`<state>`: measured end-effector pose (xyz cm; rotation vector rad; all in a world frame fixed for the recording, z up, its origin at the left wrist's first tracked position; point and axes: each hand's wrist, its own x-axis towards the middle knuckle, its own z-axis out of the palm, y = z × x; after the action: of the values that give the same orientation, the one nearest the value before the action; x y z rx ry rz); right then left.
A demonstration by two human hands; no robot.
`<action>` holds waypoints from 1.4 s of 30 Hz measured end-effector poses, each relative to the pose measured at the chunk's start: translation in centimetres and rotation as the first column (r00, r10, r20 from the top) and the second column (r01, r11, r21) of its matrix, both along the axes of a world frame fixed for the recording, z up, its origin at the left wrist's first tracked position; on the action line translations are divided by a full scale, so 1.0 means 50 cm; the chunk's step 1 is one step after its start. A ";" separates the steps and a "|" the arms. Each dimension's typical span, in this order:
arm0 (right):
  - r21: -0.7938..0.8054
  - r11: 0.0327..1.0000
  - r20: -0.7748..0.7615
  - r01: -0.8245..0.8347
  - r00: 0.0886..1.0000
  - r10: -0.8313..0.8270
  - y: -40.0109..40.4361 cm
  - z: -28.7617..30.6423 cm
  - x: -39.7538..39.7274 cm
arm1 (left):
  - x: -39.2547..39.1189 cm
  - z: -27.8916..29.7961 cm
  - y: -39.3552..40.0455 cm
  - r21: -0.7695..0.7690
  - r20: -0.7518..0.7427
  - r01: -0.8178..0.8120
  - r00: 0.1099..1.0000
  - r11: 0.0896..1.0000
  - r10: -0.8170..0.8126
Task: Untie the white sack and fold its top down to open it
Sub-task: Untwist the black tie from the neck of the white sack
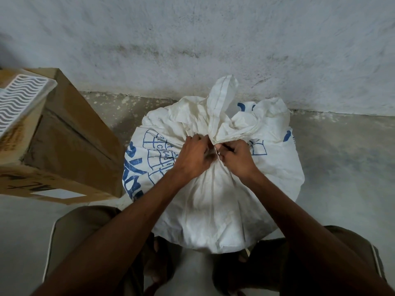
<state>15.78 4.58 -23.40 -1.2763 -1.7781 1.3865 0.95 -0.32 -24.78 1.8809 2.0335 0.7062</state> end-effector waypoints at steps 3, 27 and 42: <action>-0.053 0.998 -0.037 0.021 0.999 -0.023 -0.020 0.010 0.006 | 0.003 0.012 0.005 -0.033 0.044 0.006 0.999 0.999 -0.005; -0.122 0.984 -0.547 0.127 0.819 -0.174 -0.220 0.211 0.091 | 0.057 0.160 -0.209 0.145 0.564 0.056 0.815 0.988 -0.129; -0.144 0.976 -0.554 0.162 0.804 -0.215 -0.302 0.315 0.013 | 0.036 0.267 -0.407 0.123 0.793 -0.198 0.608 0.972 0.023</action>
<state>16.45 -10.51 -7.66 -0.9131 -1.1591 1.5385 2.76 -20.68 -11.44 1.1474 1.5040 1.5054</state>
